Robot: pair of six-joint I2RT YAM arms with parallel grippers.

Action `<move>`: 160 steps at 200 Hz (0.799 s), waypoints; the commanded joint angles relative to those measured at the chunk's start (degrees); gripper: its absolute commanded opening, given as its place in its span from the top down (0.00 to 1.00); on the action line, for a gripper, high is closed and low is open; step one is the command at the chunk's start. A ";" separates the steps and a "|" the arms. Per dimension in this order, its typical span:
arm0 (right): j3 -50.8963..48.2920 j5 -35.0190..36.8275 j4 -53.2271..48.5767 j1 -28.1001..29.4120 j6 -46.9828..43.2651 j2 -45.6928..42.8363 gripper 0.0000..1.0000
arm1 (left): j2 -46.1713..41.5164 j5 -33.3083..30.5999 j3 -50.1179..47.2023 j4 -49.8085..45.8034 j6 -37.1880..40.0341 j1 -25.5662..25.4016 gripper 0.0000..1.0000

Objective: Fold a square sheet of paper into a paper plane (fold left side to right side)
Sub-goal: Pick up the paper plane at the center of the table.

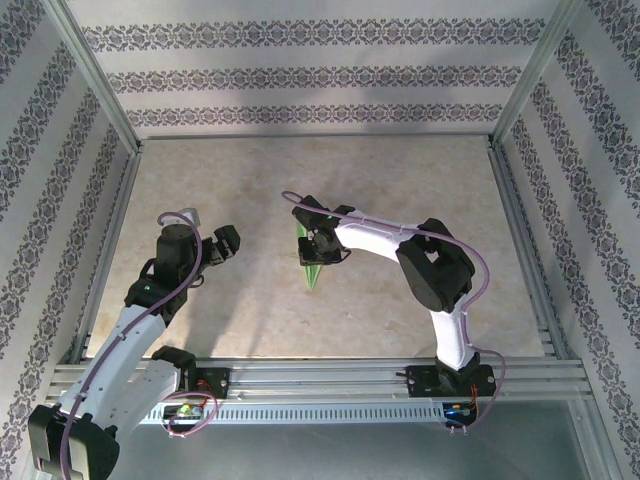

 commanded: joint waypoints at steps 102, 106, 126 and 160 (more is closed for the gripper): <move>5.87 6.07 -6.52 -1.34 -1.75 -1.43 1.00 | -1.68 -0.99 -0.07 -3.22 2.51 1.11 0.08; 6.47 6.19 -6.86 -1.68 -1.91 -1.37 1.00 | -1.78 -0.95 -0.03 -3.41 2.60 1.15 0.08; 10.89 7.23 -9.60 -3.65 -3.24 0.51 1.00 | -2.44 -0.95 0.28 -4.49 3.29 1.19 0.08; 20.16 8.98 -13.72 -6.64 -5.36 5.56 1.00 | -3.25 -0.51 -0.02 -6.02 4.52 1.20 0.07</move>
